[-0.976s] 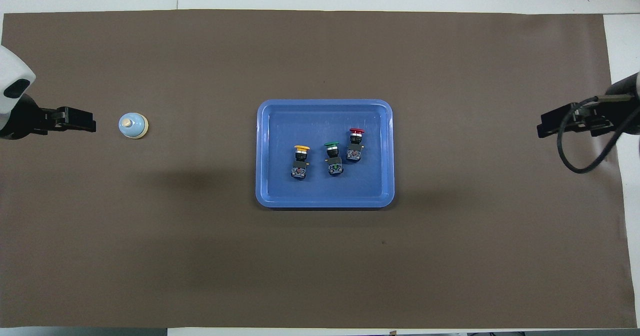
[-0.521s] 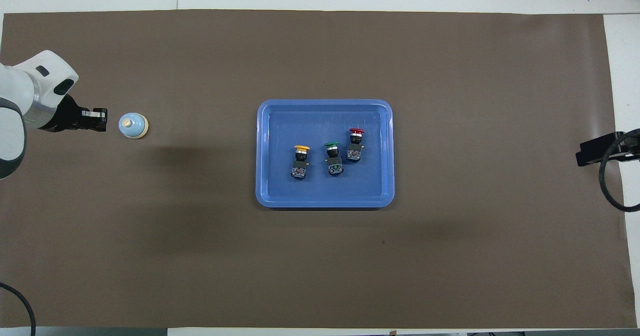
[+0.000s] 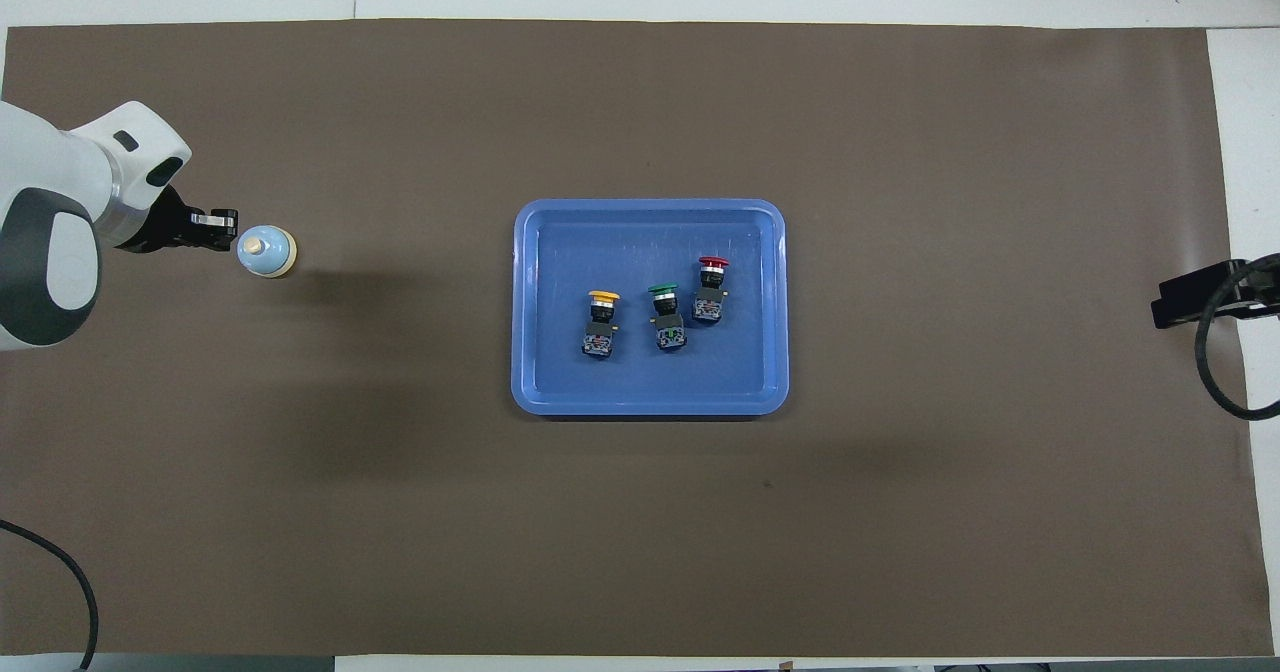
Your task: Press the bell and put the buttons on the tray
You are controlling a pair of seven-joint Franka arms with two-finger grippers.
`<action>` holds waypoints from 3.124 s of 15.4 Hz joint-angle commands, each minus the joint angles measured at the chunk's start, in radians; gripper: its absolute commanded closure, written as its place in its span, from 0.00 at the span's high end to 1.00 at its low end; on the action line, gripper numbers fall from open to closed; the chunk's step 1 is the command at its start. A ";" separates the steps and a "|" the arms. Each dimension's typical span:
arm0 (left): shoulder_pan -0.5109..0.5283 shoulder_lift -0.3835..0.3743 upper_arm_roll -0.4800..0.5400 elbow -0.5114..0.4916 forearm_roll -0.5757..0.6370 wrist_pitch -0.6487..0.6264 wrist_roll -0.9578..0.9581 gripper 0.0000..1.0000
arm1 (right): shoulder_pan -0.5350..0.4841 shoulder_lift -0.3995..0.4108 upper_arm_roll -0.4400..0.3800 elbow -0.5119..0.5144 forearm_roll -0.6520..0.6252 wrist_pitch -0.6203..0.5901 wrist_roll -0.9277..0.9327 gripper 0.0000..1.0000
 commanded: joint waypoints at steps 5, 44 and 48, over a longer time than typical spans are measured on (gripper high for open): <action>-0.008 0.073 0.008 0.007 0.023 0.083 -0.005 0.00 | -0.019 -0.012 0.015 -0.013 -0.011 0.010 -0.016 1.00; 0.004 -0.072 0.011 0.234 0.017 -0.203 -0.014 0.55 | -0.019 -0.014 0.014 -0.016 -0.011 0.001 -0.019 1.00; 0.019 -0.201 0.014 0.218 0.017 -0.347 -0.006 1.00 | -0.019 -0.014 0.015 -0.016 -0.011 0.001 -0.019 1.00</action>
